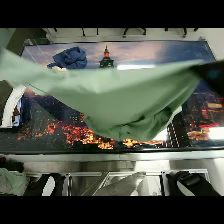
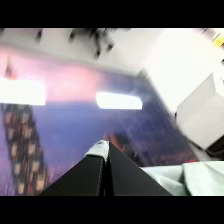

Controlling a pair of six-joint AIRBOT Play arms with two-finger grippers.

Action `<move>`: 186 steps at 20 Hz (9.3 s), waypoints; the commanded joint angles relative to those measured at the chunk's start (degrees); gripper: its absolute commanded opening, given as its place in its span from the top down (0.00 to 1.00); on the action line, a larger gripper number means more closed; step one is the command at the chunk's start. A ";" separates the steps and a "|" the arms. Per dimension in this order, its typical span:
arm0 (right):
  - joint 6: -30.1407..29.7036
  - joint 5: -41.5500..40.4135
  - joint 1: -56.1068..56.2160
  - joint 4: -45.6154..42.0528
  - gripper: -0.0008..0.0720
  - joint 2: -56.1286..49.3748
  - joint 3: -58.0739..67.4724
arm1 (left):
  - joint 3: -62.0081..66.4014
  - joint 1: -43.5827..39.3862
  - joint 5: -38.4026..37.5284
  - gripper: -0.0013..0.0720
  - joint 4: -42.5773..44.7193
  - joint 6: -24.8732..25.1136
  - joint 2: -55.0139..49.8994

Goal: Fold the shirts.

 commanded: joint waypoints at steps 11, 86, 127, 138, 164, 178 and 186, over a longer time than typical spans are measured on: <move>-4.48 -16.68 -0.13 -7.72 0.96 -28.41 9.70 | 0.74 -0.50 -11.85 0.97 15.10 -5.40 -9.05; 0.52 7.41 -20.50 13.70 0.96 3.67 4.46 | 40.72 6.86 -20.39 0.97 19.74 -12.07 -7.56; -14.56 1.14 -24.35 28.11 0.03 -36.22 -12.28 | -55.23 0.90 -1.05 0.03 24.37 16.33 -31.04; -11.30 1.33 -22.67 27.34 0.03 -28.92 -12.28 | -55.41 -1.33 -2.47 0.84 8.85 26.60 -44.15; -31.52 -14.10 -35.41 35.50 0.19 -42.18 -55.04 | -45.07 8.66 -8.11 0.97 25.24 2.99 -9.64; -28.87 -11.23 -29.20 31.17 0.96 -31.67 -54.95 | -40.52 8.35 -6.45 0.97 29.73 2.43 -8.70; -12.07 -2.56 -29.07 20.35 0.96 5.81 -37.35 | -25.55 -13.66 -8.70 0.97 52.83 -1.62 -0.17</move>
